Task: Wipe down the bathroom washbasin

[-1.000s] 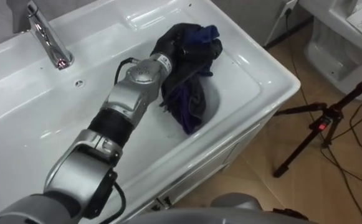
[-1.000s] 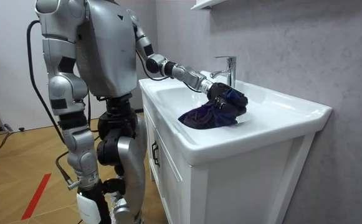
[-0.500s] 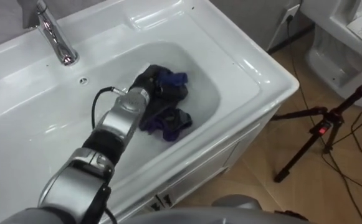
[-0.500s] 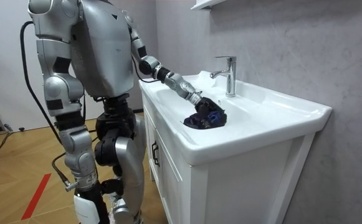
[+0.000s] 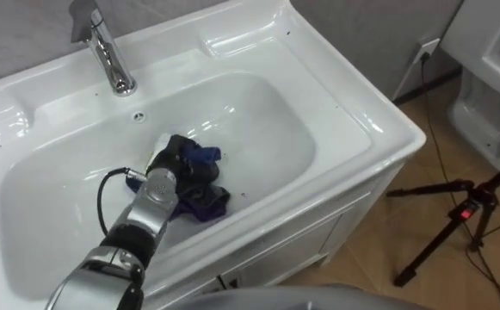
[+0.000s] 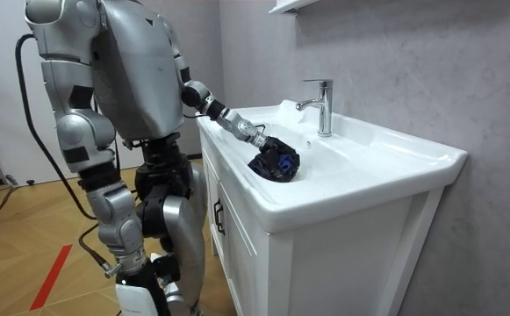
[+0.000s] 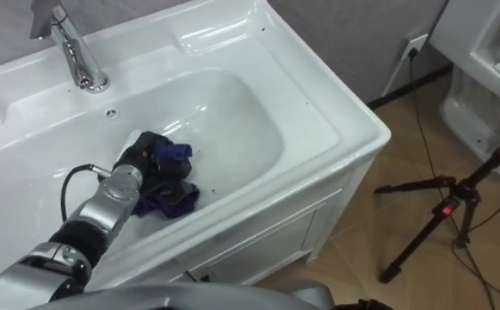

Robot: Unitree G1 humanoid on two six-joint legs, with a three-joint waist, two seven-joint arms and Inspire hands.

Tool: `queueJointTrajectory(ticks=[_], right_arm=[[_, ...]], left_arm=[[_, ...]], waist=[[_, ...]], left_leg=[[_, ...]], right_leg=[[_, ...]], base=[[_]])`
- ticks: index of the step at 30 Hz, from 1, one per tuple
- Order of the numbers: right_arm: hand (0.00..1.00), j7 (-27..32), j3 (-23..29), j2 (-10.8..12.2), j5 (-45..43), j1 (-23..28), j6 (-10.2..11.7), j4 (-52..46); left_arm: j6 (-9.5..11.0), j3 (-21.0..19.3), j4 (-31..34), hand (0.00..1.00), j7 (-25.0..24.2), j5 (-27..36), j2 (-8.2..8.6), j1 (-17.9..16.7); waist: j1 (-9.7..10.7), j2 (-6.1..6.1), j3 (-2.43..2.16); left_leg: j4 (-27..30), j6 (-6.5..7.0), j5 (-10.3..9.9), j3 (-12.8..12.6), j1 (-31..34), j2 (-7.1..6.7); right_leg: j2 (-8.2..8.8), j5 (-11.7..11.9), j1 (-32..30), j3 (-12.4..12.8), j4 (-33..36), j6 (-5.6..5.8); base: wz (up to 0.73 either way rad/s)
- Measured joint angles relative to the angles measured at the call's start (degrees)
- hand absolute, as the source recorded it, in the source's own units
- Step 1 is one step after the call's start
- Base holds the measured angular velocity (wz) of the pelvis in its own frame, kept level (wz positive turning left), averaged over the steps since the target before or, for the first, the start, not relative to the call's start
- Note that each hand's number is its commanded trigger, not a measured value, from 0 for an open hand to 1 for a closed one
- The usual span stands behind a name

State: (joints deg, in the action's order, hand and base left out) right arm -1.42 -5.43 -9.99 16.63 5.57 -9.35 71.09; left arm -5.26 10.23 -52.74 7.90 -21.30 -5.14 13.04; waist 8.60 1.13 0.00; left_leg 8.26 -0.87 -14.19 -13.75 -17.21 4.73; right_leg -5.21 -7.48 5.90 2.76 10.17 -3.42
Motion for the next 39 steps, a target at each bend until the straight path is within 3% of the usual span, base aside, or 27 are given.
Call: queueJointTrajectory(ticks=[5, 8, 11, 17, 21, 23, 27, 39], right_arm=[[0.0, -0.6, 0.1, -0.1, -1.7, 0.1, 0.0, 0.0], [0.0, -1.2, 2.3, 0.0, -5.4, 0.0, 0.0, 0.0], [0.0, -1.2, 2.9, -0.3, -6.2, 0.0, -0.1, -0.1], [0.0, -1.2, 8.5, -1.4, -8.8, 1.2, -0.3, 0.1], [0.0, -1.2, 9.6, -2.7, -10.6, 1.2, -0.7, 0.3], [0.0, -1.3, 9.6, -3.5, -11.2, 1.0, -0.6, 0.0], [0.0, -1.2, 9.6, -4.5, -12.9, 0.6, 0.1, -0.1], [0.0, -1.2, 11.3, -4.8, -15.3, 0.4, 1.7, 0.3]], left_arm=[[0.6, -1.4, -0.7, 1.0, 3.1, -8.6, -0.24, -0.8], [0.6, -3.9, -0.3, 1.0, 4.2, -15.6, -0.53, -2.0], [0.6, -4.6, -0.2, 1.0, 5.1, -18.4, -2.28, -3.4], [0.6, -12.1, 0.9, 1.0, 8.1, -25.7, -4.51, -6.7], [0.6, -12.9, 4.5, 1.0, 10.6, -28.9, -8.81, -10.9], [0.7, -12.9, 6.5, 1.0, 11.3, -30.5, -9.62, -12.6], [0.7, -12.9, 10.6, 1.0, 11.5, -32.4, -9.8, -15.1], [1.1, -12.9, 14.6, 1.0, 11.6, -34.1, -9.82, -16.1]], waist=[[-1.0, -0.13, -0.11], [-1.1, 0.11, -0.53], [-1.3, 0.54, -0.72], [-2.8, 2.28, -0.77], [-4.0, 3.32, -0.79], [-4.6, 3.64, -0.83], [-4.9, 4.14, -0.96], [-5.8, 4.56, -0.97]], left_leg=[[-0.1, -0.01, 0.0, 0.5, 0.0, 0.06], [0.0, -0.01, 0.0, 1.6, 0.4, 0.06], [0.0, -0.01, 0.0, 1.7, 0.4, 0.2], [-0.3, -0.23, 0.1, 2.4, 0.6, 0.58], [-0.4, -0.95, 0.6, 3.2, 1.3, 0.62], [-0.5, -1.25, 0.8, 3.4, 1.9, 0.66], [-0.5, -1.42, 0.9, 3.6, 2.9, 0.83], [-0.5, -1.49, 1.0, 6.1, 3.7, 0.86]], right_leg=[[0.11, 0.1, 0.1, -0.7, -0.1, -0.19], [0.09, 0.1, 0.1, -1.4, -0.4, -0.19], [-0.03, 0.2, 0.1, -1.4, -0.4, -0.28], [-0.56, 0.3, 0.1, -1.4, -0.4, -0.91], [-0.49, 0.0, -0.5, -1.9, -0.2, -1.34], [-0.44, 0.0, -1.1, -2.1, -0.1, -1.47], [-0.49, -0.1, -2.0, -2.9, 0.1, -1.74], [-0.34, -0.5, -2.3, -4.3, 0.3, -2.0]], base=[[0.04], [0.08], [0.0], [-0.05], [0.08], [0.06], [0.04], [0.06]])
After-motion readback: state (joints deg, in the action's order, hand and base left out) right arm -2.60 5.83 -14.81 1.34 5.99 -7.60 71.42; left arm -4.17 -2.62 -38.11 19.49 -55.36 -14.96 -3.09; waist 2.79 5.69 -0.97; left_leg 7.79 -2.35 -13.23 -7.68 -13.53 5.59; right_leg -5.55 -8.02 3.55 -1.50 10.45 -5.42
